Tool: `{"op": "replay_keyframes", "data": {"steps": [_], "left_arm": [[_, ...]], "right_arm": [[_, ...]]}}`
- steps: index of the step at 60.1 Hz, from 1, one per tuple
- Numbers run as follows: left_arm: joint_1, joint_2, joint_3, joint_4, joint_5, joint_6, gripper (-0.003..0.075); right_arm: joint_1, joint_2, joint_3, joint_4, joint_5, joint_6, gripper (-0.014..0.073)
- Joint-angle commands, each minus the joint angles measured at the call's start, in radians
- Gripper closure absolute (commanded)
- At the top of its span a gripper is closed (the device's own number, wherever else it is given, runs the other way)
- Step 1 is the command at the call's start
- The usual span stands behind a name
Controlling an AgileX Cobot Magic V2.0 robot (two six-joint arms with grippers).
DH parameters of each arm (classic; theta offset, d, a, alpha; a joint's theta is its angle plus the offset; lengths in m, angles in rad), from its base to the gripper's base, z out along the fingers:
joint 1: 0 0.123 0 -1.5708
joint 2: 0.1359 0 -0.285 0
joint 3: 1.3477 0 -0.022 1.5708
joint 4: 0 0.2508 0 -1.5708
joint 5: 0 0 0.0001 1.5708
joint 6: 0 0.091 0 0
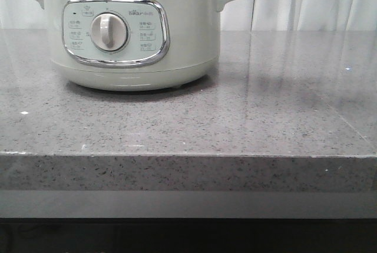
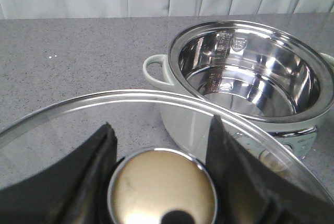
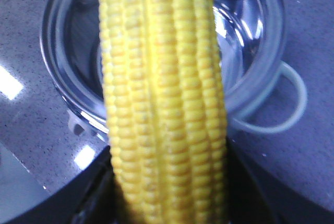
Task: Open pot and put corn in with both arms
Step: 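Lift the yellow corn with the right gripper and carry it over the pot, then lower the corn into the pot and open the right gripper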
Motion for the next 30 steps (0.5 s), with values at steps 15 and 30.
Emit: {"op": "replay_keyframes", "data": {"steps": [15,30], "left_arm": [[0.004,-0.009,-0.038,-0.015,-0.160,-0.007,0.0482],[0.004,-0.009,-0.038,-0.015,-0.160,-0.007,0.0482]], "right_arm": [[0.041,0.207,-0.290,0.044,-0.016,-0.015,0.0267],[0.041,0.346,-0.405,0.044,0.034,-0.015,0.0268]]}}
